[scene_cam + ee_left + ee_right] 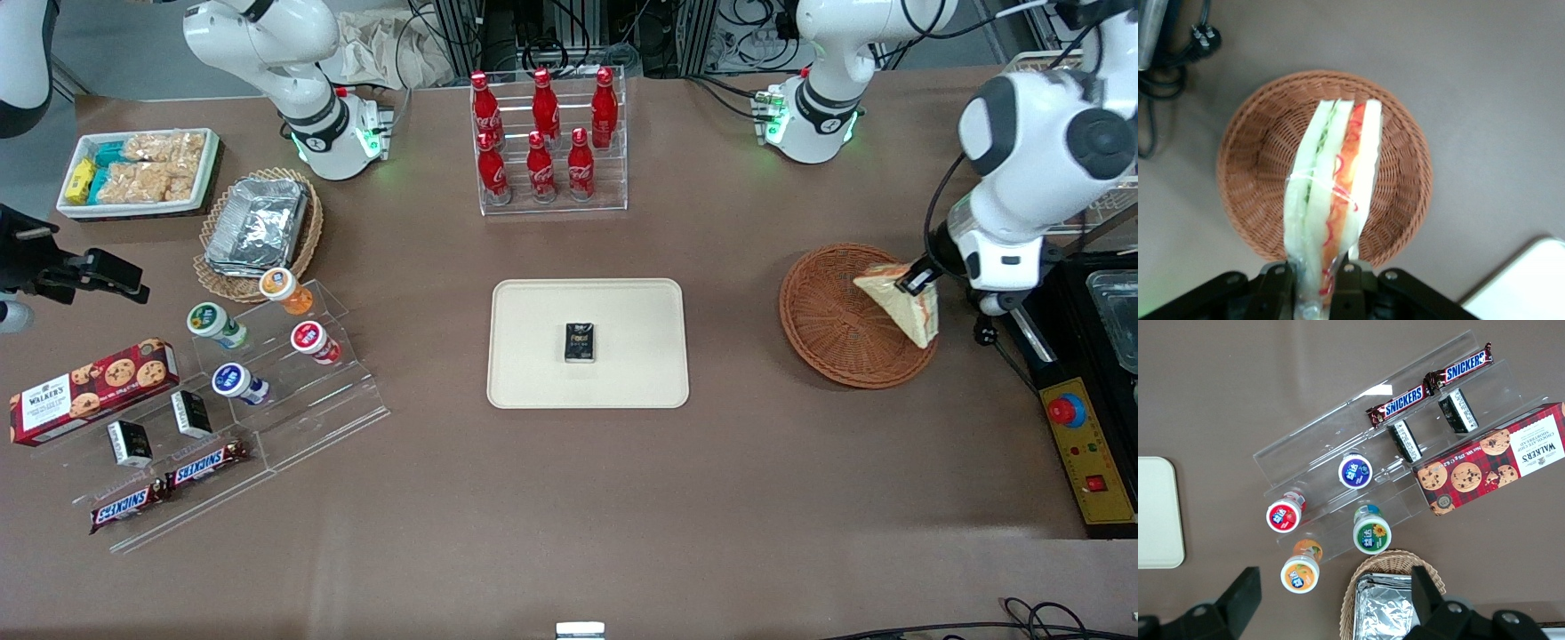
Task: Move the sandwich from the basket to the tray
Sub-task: 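Lift the sandwich out of the basket and carry it toward the tray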
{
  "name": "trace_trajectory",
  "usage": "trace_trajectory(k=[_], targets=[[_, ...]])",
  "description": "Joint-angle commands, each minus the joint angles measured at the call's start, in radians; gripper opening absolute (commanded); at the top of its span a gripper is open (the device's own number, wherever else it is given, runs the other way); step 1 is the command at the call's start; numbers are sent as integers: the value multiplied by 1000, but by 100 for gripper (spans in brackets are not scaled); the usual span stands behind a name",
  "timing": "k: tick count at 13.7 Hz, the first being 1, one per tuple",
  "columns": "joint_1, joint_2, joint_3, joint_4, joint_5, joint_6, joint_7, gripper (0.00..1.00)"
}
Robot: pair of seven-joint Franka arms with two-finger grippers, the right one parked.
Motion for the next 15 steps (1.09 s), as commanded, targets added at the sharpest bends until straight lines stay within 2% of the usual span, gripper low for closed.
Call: trace_trajectory(k=[1, 6, 8, 12, 15], targets=[[-2, 38, -18, 244, 18, -246, 65, 0], [-2, 48, -122, 490, 18, -512, 112, 0], [-2, 48, -172, 521, 15, -521, 158, 0], [-2, 73, -367, 523, 39, -520, 164, 0], [-2, 139, -467, 516, 32, -451, 150, 0]])
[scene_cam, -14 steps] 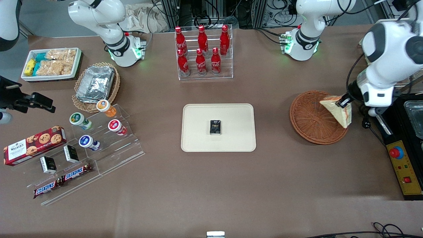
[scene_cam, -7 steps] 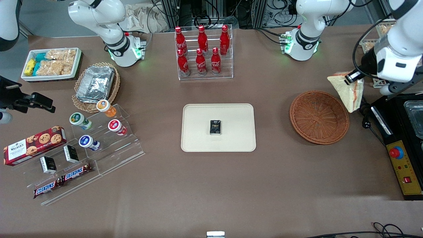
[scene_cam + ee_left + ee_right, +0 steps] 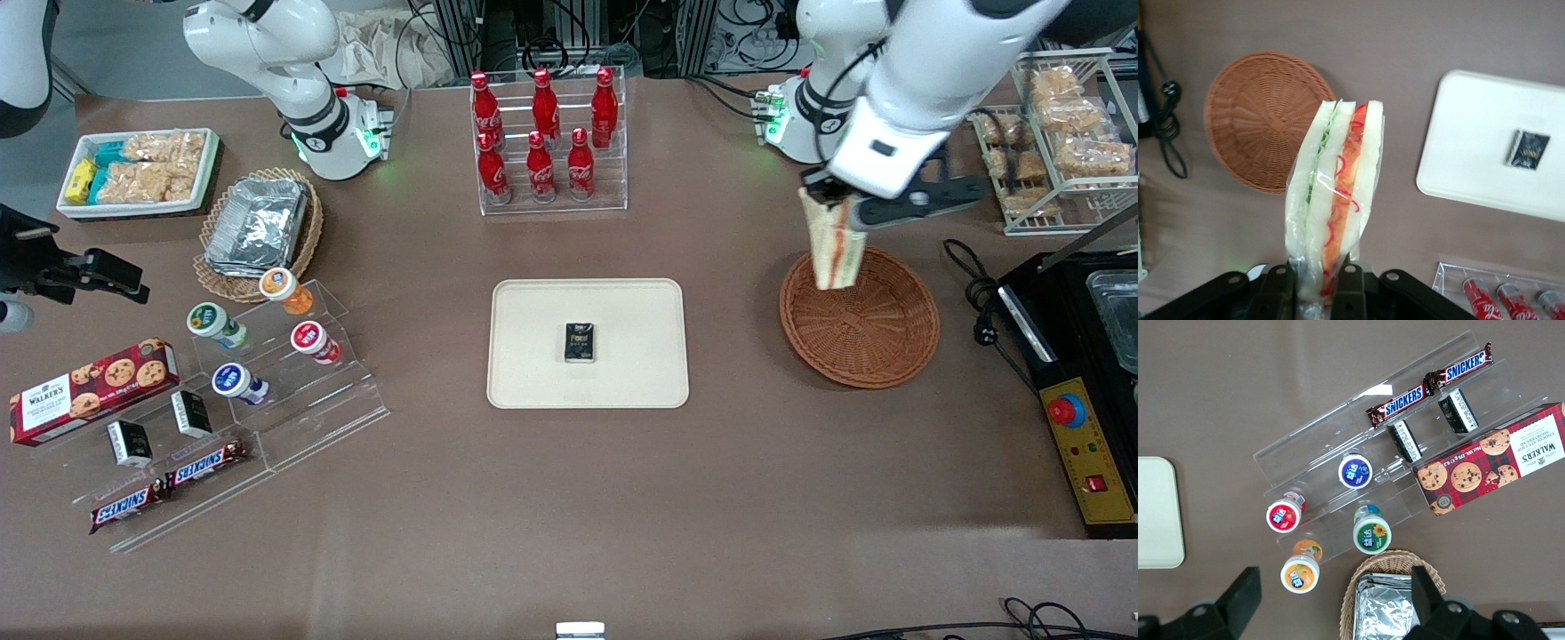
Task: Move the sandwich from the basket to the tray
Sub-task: 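Lift the sandwich out of the basket and carry it toward the tray, then lower the sandwich onto the tray beside the black packet and release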
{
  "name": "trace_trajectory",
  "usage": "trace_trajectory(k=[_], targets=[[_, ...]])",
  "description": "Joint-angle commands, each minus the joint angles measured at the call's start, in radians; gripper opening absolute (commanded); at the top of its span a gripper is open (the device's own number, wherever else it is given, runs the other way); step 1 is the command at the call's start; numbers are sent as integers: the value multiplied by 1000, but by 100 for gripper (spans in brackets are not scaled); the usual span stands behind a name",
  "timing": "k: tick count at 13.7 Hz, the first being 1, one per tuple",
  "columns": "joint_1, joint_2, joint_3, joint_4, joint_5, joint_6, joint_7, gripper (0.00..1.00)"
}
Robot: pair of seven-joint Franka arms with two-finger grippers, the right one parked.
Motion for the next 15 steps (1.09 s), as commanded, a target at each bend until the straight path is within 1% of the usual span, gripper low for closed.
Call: trace_trajectory(k=[1, 3, 4, 6, 7, 8, 9, 10, 12, 13, 15], targets=[[7, 89, -76, 30, 1, 57, -22, 0], [7, 143, -122, 10, 7, 108, -68, 0], [1, 151, -127, -28, 4, 161, -71, 0], [-21, 175, -129, -112, 7, 324, -99, 0], [-36, 212, -129, -129, 19, 369, -125, 0], [-62, 241, -129, -134, 42, 396, -155, 0], [-73, 285, -129, -133, 90, 418, -177, 0], [-85, 325, -129, -133, 120, 453, -203, 0], [-119, 390, -129, -134, 163, 518, -258, 0], [-125, 419, -129, -134, 199, 524, -264, 0], [-137, 467, -127, -134, 225, 567, -269, 0]])
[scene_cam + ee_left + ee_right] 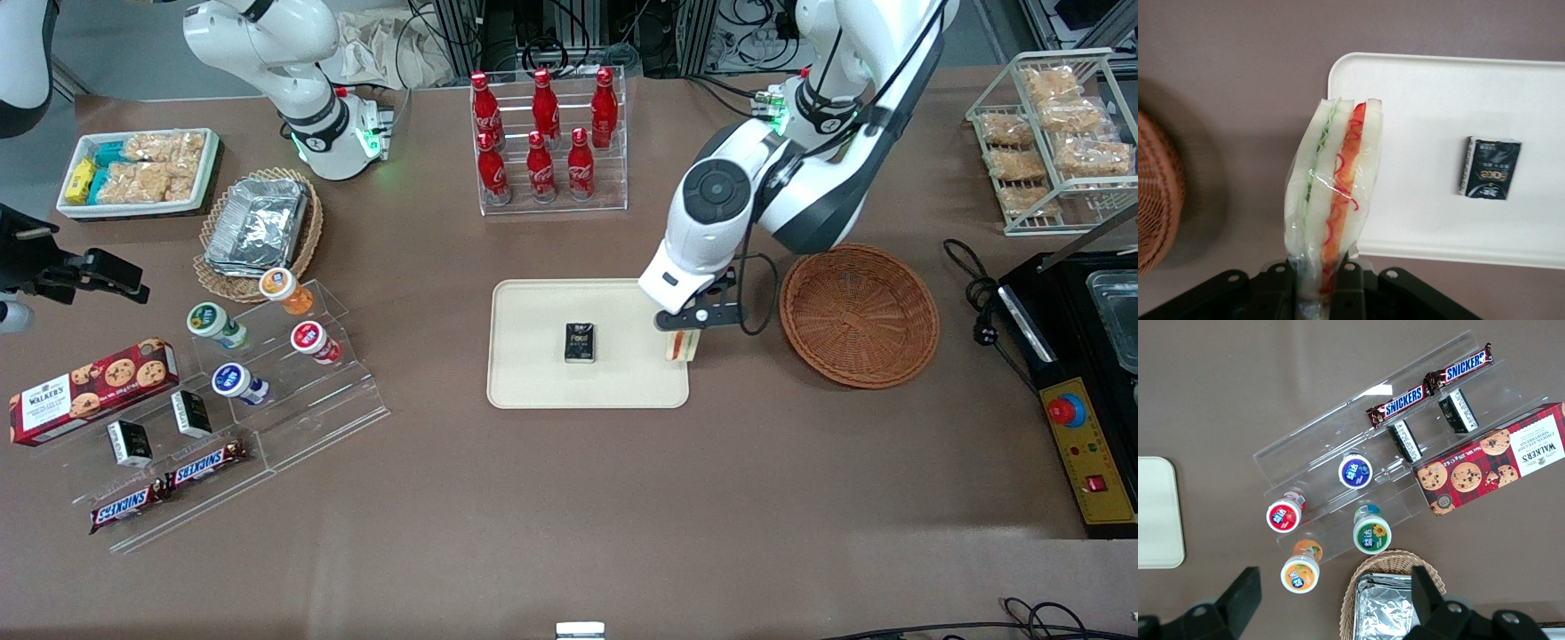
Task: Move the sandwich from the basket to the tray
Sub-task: 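Lower the sandwich onto the tray beside the black packet and release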
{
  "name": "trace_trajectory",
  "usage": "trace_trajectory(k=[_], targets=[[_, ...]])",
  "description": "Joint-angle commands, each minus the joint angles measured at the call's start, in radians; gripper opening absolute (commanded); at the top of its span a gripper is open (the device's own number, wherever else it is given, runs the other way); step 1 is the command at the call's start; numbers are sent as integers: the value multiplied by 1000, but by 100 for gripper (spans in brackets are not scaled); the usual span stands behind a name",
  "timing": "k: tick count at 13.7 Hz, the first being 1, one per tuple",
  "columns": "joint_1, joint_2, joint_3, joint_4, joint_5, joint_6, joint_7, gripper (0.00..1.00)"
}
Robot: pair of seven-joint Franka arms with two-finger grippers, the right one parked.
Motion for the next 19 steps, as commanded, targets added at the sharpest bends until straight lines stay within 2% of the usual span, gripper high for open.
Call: trace_trajectory(k=[1, 8, 11, 12, 13, 14, 19], targets=[[-14, 68, 0, 19, 51, 56, -28, 0], [-40, 243, 2, 28, 293, 179, -201, 0], [-41, 269, 0, 34, 326, 199, -229, 0], [-41, 272, 0, 39, 326, 199, -229, 14], [-41, 272, 0, 40, 326, 199, -229, 75], [-41, 272, 0, 42, 326, 199, -229, 100], [-40, 254, -1, 59, 320, 187, -250, 100]])
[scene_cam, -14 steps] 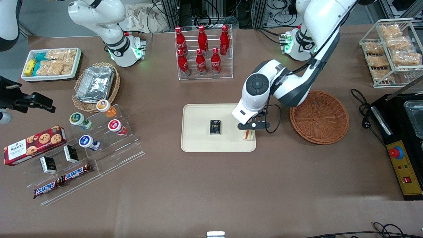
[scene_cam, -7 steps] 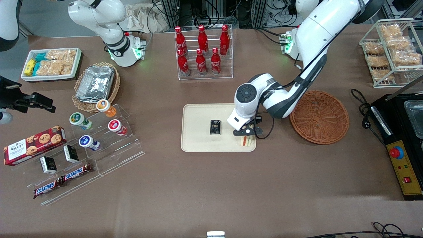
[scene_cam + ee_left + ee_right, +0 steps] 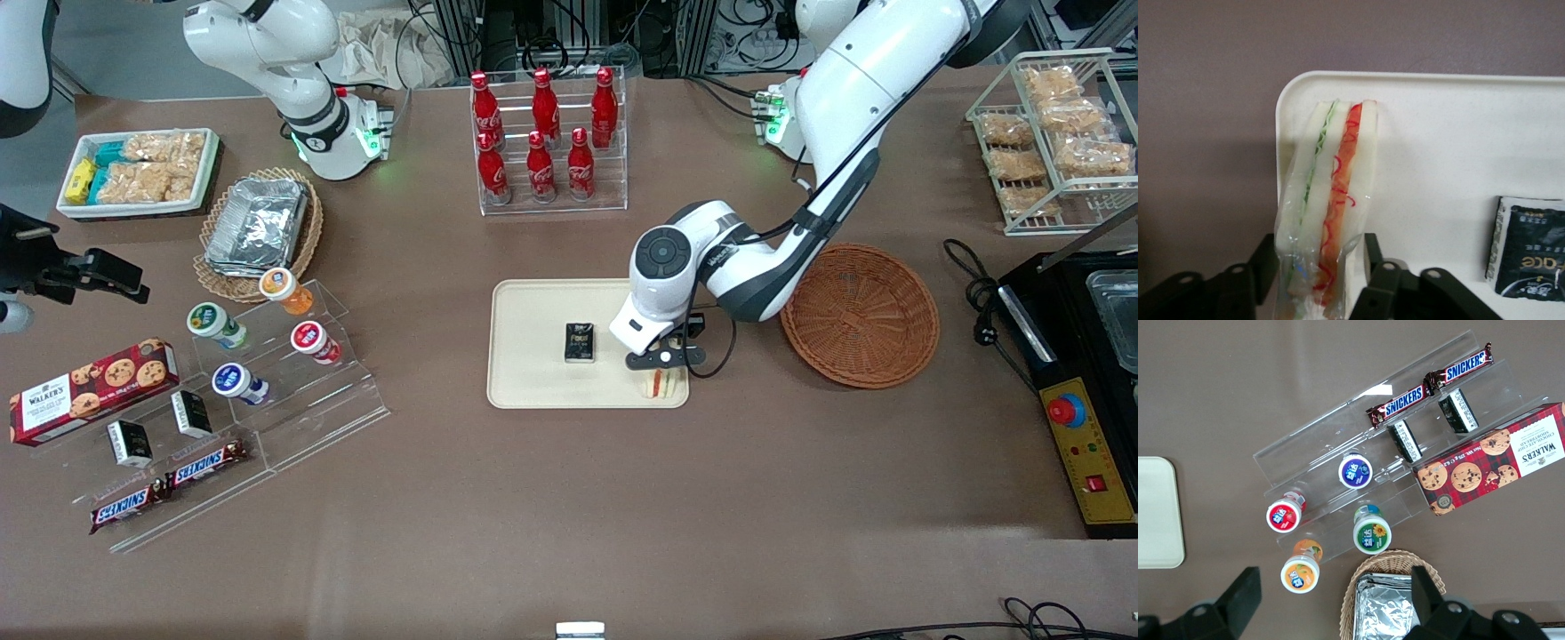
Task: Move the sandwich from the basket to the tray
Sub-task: 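Lower the sandwich onto the tray beside the black packet and release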
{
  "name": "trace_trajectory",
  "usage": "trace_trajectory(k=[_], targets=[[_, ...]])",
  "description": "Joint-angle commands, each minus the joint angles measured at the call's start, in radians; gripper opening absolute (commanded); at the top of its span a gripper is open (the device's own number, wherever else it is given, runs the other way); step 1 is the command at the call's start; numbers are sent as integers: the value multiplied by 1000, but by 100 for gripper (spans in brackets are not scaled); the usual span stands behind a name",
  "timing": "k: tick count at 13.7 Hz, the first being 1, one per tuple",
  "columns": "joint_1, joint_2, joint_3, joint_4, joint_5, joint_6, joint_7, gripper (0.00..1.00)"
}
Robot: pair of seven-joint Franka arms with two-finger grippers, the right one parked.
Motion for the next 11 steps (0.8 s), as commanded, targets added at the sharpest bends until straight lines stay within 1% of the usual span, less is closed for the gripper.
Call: trace_trajectory(k=[1, 2, 4, 7, 8, 11], targets=[[-8, -15, -1, 19, 17, -5, -49, 100], [-6, -32, -3, 19, 9, -13, -49, 100], [-2, -80, -4, 34, -3, -83, -48, 100], [13, -164, -4, 129, -124, -227, -28, 100], [21, -195, -3, 159, -147, -264, -28, 100], [90, -290, -3, 232, -242, -361, -26, 100]])
